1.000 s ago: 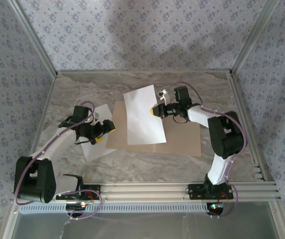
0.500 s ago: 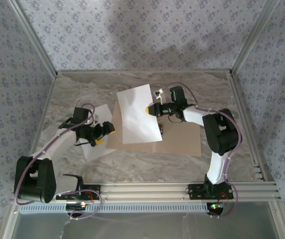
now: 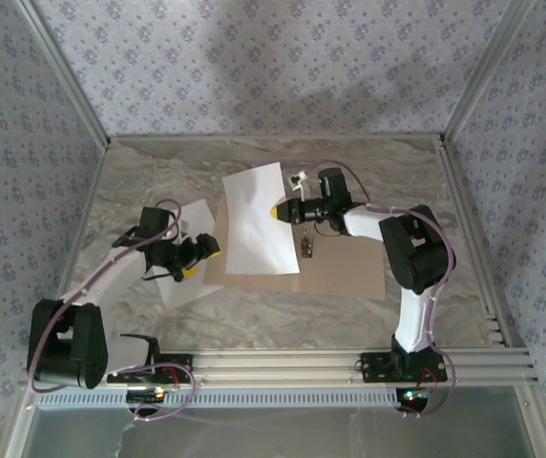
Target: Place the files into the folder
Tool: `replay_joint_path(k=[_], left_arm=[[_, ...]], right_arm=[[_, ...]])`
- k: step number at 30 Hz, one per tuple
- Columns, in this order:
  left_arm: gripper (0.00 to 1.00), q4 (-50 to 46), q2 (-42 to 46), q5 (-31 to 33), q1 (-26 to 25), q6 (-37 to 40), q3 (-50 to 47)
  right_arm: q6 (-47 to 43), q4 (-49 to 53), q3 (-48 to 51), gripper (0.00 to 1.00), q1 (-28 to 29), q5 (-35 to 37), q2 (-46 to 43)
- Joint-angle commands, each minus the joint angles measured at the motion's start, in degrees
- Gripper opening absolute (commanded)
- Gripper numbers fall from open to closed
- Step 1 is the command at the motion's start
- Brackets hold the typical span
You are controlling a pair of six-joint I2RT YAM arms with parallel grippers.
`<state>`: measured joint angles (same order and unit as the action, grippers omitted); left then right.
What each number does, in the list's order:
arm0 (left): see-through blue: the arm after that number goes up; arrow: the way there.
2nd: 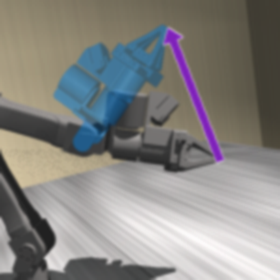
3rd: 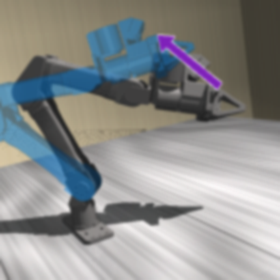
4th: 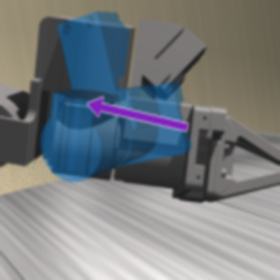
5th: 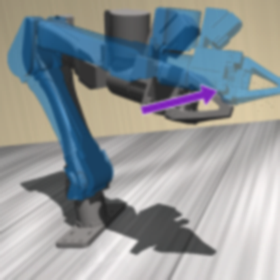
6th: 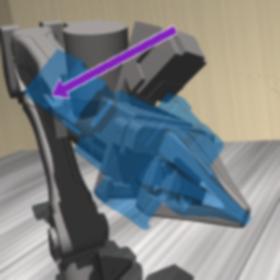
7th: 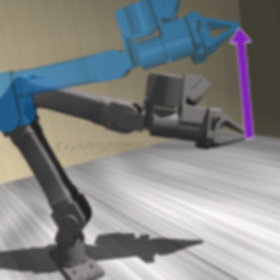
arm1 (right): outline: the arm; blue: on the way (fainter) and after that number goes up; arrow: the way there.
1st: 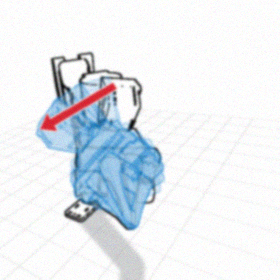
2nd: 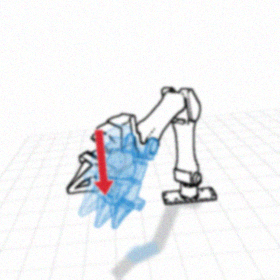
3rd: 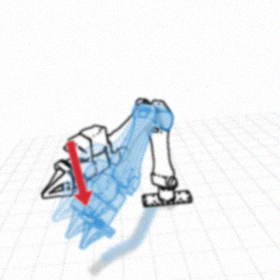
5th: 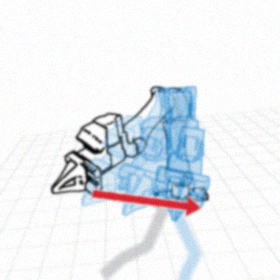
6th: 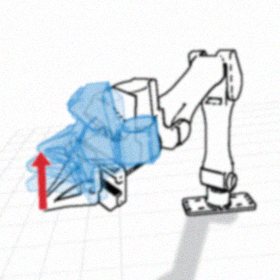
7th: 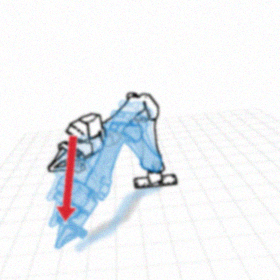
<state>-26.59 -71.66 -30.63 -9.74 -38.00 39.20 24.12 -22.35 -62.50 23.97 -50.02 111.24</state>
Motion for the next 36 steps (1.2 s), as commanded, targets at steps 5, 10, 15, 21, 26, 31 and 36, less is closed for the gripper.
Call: replay_joint_path(k=[5,10,15,21,26,31,36], left_arm=[[0.90,0.9,0.2,-1.3,0.2,0.3,-1.0],[0.90,1.2,0.1,-1.3,0.3,0.3,-1.3],[0.90,1.1,-0.1,-1.4,0.3,0.5,-1.1],[0.90,0.2,-0.3,-1.5,0.3,1.2,-1.1],[0.90,-0.3,0.0,-1.5,0.4,1.5,-1.2],[0.90,-0.6,0.0,-1.5,0.4,1.6,-1.1],[0.90,-0.6,-0.2,-1.7,0.4,1.6,-1.4]], right_arm=[[2.6,-3.1,0.5,0.00,0.6,0.4,1.0],[0.2,0.7,0.4,0.00,-0.2,1.7,0.0],[-7.4,9.7,-1.6,0.00,-0.7,1.3,-1.5],[-15.4,20.5,-5.3,0.00,-1.7,-1.1,-1.5],[-16.5,20.9,-5.3,0.00,-3.2,-3.9,-1.4],[-16.5,19.9,-5.3,0.00,-3.7,-7.3,-1.1],[-14.1,15.7,-3.2,0.00,-2.5,-7.3,-1.0]])
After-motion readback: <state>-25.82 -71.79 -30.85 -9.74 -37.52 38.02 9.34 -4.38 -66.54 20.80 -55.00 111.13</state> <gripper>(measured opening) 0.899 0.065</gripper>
